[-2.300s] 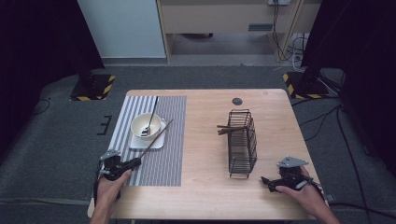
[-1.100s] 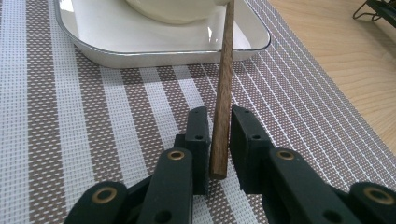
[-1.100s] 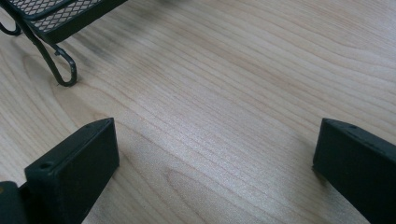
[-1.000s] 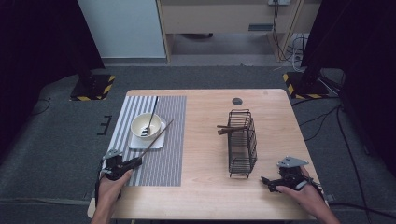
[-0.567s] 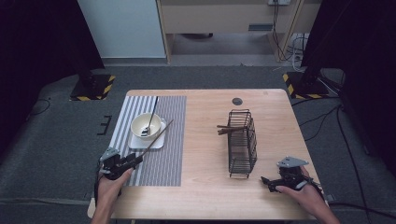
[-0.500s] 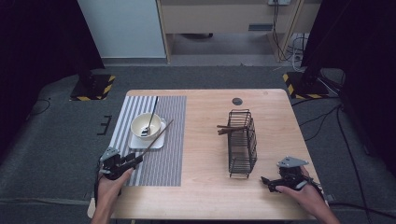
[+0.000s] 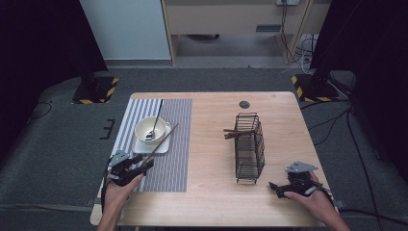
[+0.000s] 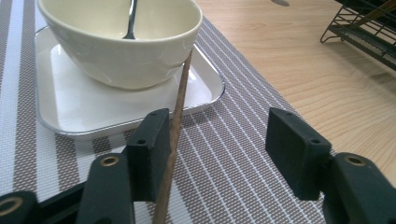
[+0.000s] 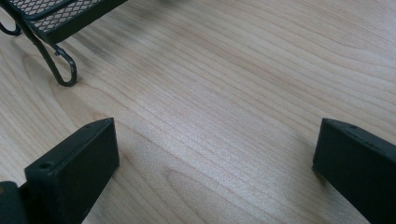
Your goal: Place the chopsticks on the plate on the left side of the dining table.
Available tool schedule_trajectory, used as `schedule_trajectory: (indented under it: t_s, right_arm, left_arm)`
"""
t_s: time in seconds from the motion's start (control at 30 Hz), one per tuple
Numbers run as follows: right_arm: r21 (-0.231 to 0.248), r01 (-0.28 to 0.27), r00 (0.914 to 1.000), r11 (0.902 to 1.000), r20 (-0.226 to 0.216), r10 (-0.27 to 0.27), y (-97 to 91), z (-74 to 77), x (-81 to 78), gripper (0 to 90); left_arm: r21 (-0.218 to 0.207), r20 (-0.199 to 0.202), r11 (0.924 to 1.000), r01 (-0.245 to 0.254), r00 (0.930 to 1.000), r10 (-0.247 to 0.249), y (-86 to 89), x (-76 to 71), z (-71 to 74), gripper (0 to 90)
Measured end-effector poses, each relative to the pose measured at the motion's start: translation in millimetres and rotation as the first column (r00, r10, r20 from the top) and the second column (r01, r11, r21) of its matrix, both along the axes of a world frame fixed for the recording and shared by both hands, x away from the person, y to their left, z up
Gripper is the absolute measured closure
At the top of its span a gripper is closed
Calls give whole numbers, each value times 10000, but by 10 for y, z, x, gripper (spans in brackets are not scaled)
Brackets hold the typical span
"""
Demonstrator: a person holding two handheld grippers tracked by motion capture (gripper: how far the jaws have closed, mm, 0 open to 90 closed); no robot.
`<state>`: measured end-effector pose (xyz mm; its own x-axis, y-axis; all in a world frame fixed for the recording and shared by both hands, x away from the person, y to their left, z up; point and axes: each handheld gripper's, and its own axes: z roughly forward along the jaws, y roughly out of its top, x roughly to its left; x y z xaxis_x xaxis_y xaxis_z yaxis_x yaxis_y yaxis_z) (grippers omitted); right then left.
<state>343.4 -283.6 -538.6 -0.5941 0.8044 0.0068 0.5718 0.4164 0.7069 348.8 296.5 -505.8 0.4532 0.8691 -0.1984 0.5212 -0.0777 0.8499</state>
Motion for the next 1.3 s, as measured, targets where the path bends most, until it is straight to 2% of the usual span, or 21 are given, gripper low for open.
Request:
schedule_trajectory:
  t_s: [0.27, 0.4, 0.6, 0.63, 0.73, 0.93, 1.07, 1.23, 1.3]
  right_arm:
    - [-1, 1, 10000, 10000, 1, -1, 0, 0, 0, 2]
    - [-1, -3, 10000, 10000, 2, 3, 0, 0, 0, 2]
    - [2, -26, 10000, 10000, -11, 26, -2, 1, 0, 2]
    - [-6, -47, 10000, 10000, -4, 47, -4, 1, 0, 2]
    - [0, -42, 10000, 10000, -7, 42, -4, 1, 0, 2]
    - [-5, -46, 10000, 10000, -7, 46, -4, 1, 0, 2]
    - [-1, -46, 10000, 10000, -9, 46, -4, 1, 1, 2]
    - [2, -37, 10000, 10000, -23, 37, -3, 2, -1, 2]
    - [2, -37, 10000, 10000, -22, 37, -3, 2, -1, 2]
  left_arm:
    - [107, -149, 9981, 609, 9980, -607, -231, -11, 26, 340]
    - [150, -99, 9956, 927, 9957, -926, -376, -3, 61, 318]
    - [-6, -61, 9919, 1269, 9919, -1269, -553, 34, 111, 268]
    - [-185, -96, 9895, 1431, 9896, -1433, -624, 58, 127, 259]
    - [-200, -108, 9833, 1810, 9834, -1812, -726, 91, 157, 246]
    - [-374, 126, 9759, 2149, 9766, -2146, -896, 163, 250, 241]
    - [-216, 274, 9693, 2449, 9693, -2443, -1048, 220, 326, 268]
    - [-360, 537, 9576, 2857, 9574, -2837, -1243, 268, 429, 348]
    - [-478, 523, 9532, 2987, 9537, -2962, -1308, 285, 460, 378]
